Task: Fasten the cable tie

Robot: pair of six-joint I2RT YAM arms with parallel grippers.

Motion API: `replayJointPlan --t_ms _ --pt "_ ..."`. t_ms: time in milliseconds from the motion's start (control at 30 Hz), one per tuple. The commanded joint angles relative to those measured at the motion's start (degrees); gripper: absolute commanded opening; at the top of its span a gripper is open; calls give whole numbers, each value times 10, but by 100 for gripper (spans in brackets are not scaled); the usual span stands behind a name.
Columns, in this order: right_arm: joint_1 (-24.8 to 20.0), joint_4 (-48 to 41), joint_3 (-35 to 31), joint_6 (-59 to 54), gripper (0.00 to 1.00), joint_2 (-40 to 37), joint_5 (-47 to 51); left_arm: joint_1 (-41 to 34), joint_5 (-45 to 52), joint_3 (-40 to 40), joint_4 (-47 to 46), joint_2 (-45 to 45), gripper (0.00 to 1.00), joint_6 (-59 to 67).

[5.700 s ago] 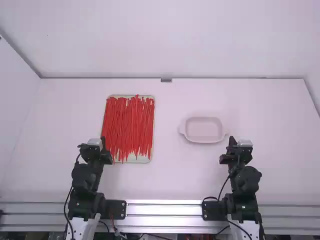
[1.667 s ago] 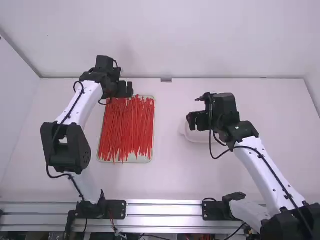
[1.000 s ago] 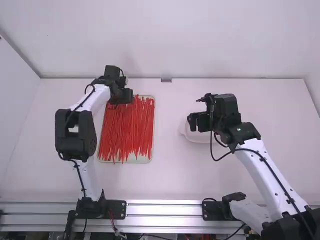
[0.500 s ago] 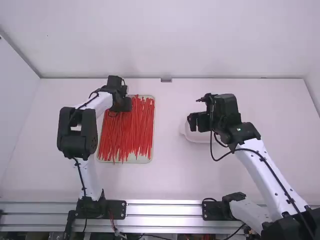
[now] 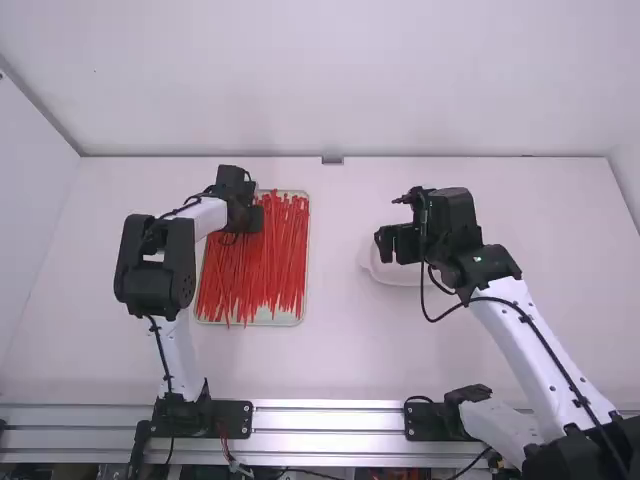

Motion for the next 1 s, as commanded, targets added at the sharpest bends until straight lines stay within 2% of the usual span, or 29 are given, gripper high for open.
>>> replayJointPlan --t_ms 0,400,833,967 --pt "1 -1 -4 2 98 -9 -3 -5 -4 -4 -3 5 23 6" --pt "1 -1 -4 2 98 -9 -3 -5 -2 -4 2 5 18 6" --pt "0 -2 -4 2 98 -9 -3 -4 -5 -4 16 5 25 -13" --pt "1 -5 -4 2 98 -9 -3 -5 -34 -4 10 5 24 -15"
